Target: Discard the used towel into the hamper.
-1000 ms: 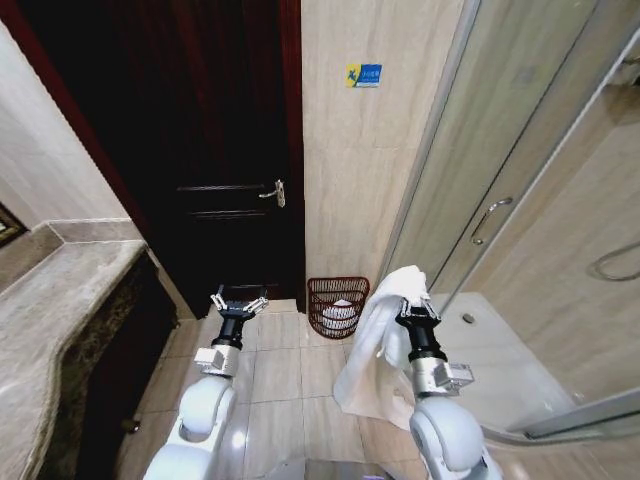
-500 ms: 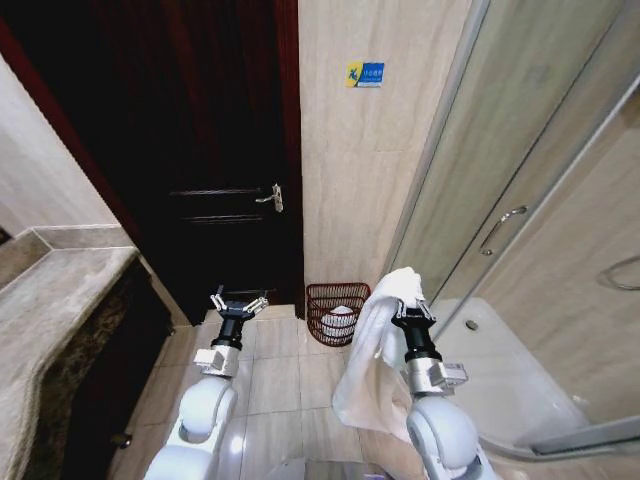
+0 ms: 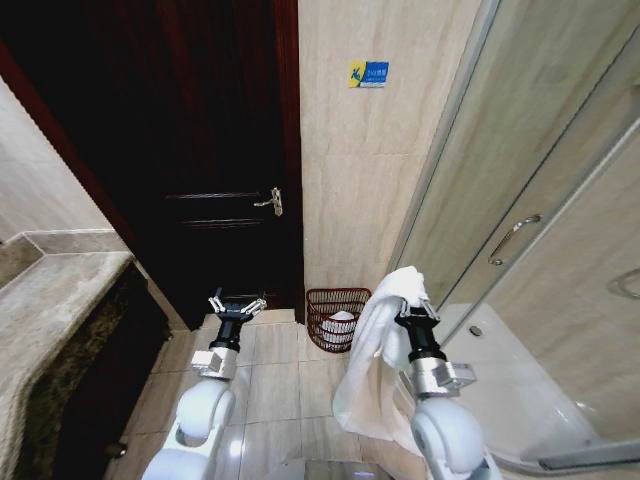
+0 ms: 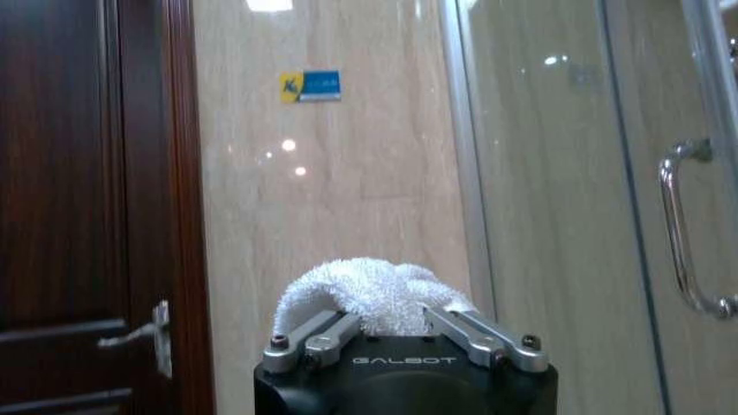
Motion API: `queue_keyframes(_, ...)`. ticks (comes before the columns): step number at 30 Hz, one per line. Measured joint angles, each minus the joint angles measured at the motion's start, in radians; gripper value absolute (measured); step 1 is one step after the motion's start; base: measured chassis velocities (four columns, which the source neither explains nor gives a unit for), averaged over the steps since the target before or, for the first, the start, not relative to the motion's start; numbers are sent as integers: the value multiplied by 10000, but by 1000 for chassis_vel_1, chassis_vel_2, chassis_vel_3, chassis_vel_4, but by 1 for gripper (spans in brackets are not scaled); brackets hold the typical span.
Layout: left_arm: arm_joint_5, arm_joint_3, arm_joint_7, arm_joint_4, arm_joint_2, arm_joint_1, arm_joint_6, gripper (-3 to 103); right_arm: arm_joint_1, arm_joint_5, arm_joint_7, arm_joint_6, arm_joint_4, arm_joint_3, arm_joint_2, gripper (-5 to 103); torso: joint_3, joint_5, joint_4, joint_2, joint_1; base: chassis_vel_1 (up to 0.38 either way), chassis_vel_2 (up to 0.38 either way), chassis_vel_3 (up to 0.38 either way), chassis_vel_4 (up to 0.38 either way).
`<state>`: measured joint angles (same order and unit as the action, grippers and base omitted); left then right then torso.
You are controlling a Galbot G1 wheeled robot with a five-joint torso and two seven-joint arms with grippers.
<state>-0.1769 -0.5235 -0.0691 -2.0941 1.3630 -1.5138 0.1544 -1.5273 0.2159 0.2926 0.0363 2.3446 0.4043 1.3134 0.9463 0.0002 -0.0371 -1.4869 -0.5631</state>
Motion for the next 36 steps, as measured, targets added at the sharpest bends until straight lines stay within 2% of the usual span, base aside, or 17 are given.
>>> queue_keyframes(4,21,206,-319,103,44,-141,286,100,1182,1397,240,323,-48,71,-1360,8,0,0,1,0,0,0,0,0,0)
queue_keyframes(5,21,206,-319,103,44,-141,286,100,1182,1397,240,323,-48,71,-1360,8,0,0,1,0,0,0,0,0,0)
queue_keyframes(8,241,2,-466,-5,104,-252,592,100,3166,2576,693,609,-633,-206,-2364,8,2,3,0,1,-4,0,0,0,0)
queue_keyframes(9,241,2,-466,-5,104,-252,592,100,3166,2576,693,609,-633,-206,-2364,8,2,3,0,1,-4,0,0,0,0)
queue_keyframes(11,290,-99,-486,-246,137,-349,594,100,4476,3354,1084,891,-887,-443,-2872,8,2,1,-8,2,-6,0,0,0,0)
queue_keyframes(13,439,-167,-483,-380,231,-407,592,100,5614,3913,1255,1167,-1170,-530,-3294,8,2,1,-5,1,-6,0,0,0,0)
queue_keyframes(19,1102,-251,-463,-446,721,-330,743,100,7861,4887,1212,1619,-1552,-328,-4132,8,2,-2,-2,2,-6,0,0,0,0)
queue_keyframes(20,1102,-251,-463,-446,721,-330,743,100,7861,4887,1212,1619,-1552,-328,-4132,8,2,-2,-2,2,-6,0,0,0,0)
queue_keyframes(23,1220,-199,-439,-567,1043,-371,614,100,9018,5875,1213,1919,-1693,-296,-4825,8,2,0,2,2,-6,0,0,0,0)
queue_keyframes(24,1220,-199,-439,-567,1043,-371,614,100,9018,5875,1213,1919,-1693,-296,-4825,8,2,0,2,2,-6,0,0,0,0)
queue_keyframes(28,1066,-15,-310,-537,1144,-691,551,100,11073,7332,1219,2205,-2527,-654,-5233,8,1,5,1,2,-4,0,0,0,0)
queue_keyframes(29,1066,-15,-310,-537,1144,-691,551,100,11073,7332,1219,2205,-2527,-654,-5233,8,1,5,1,2,-4,0,0,0,0)
queue_keyframes(31,1214,-41,-224,-336,1188,-729,698,100,12507,7844,1219,2342,-3138,-1052,-5182,8,1,-4,0,2,-4,0,0,0,0)
queue_keyframes(32,1214,-41,-224,-336,1188,-729,698,100,12507,7844,1219,2342,-3138,-1052,-5182,8,1,-4,0,2,-4,0,0,0,0)
queue_keyframes(36,1160,-67,-141,-178,1469,-799,738,100,15334,8495,1462,2713,-4542,-2552,-4309,8,3,4,0,3,-6,0,0,0,0)
